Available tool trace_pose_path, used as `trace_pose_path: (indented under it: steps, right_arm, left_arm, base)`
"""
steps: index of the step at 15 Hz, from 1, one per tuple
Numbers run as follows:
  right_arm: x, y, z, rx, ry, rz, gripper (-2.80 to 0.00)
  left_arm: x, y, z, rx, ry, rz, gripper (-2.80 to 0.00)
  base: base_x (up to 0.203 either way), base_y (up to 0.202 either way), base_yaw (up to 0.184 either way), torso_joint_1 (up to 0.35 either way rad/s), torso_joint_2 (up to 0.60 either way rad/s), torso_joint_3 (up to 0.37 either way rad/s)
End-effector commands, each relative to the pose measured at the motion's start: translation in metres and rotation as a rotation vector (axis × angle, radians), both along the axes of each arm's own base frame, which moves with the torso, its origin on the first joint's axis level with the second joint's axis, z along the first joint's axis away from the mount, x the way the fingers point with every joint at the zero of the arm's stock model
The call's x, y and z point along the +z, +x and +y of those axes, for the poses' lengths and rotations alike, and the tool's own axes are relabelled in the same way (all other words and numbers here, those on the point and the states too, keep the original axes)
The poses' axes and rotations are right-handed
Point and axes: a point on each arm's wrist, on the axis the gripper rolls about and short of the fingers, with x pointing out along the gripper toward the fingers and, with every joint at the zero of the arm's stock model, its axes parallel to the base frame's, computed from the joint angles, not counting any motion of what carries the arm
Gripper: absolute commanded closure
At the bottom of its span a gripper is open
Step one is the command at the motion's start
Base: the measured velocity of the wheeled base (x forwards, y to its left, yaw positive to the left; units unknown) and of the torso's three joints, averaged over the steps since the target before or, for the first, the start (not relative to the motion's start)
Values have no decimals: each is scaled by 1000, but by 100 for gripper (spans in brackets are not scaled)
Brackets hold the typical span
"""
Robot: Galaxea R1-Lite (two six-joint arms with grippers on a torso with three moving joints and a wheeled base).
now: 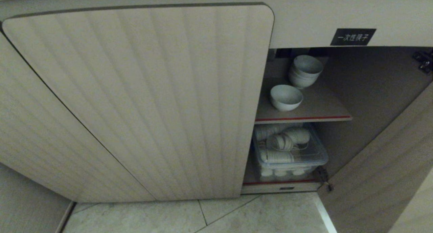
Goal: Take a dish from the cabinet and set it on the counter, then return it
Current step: Take the bowl from the cabinet
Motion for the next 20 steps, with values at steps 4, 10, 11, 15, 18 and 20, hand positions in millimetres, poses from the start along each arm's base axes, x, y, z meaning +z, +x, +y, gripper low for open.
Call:
trace_pose_path:
  steps: [4, 10, 11, 15, 18, 20]
  right_arm:
    - [0, 0, 0, 0, -3, 0, 0]
    - [2, -1, 0, 2, -63, -2, 0]
    - [5, -2, 0, 6, -65, -10, 0]
    - [27, 0, 2, 99, -67, 11, 0]
    - [35, 9, 3, 145, -58, 76, 0]
    - [43, 20, 3, 187, -47, 123, 0]
  left_arm:
    - [0, 0, 0, 0, -1, -1, 0]
    - [0, 0, 0, 0, -1, -1, 0]
    - [0, 0, 0, 0, -1, -1, 0]
    - [0, 0, 0, 0, -1, -1, 0]
    - [0, 0, 0, 0, -1, -1, 0]
    - [0, 0, 0, 0, -1, -1, 0]
  base:
    - [0, 0, 0, 0, 0, 0]
    - [0, 0, 0, 0, 0, 0]
    - [0, 0, 0, 0, 0, 0]
    - [0, 0, 0, 0, 0, 0]
    - [0, 0, 0, 0, 0, 0]
    - [0, 0, 0, 0, 0, 0]
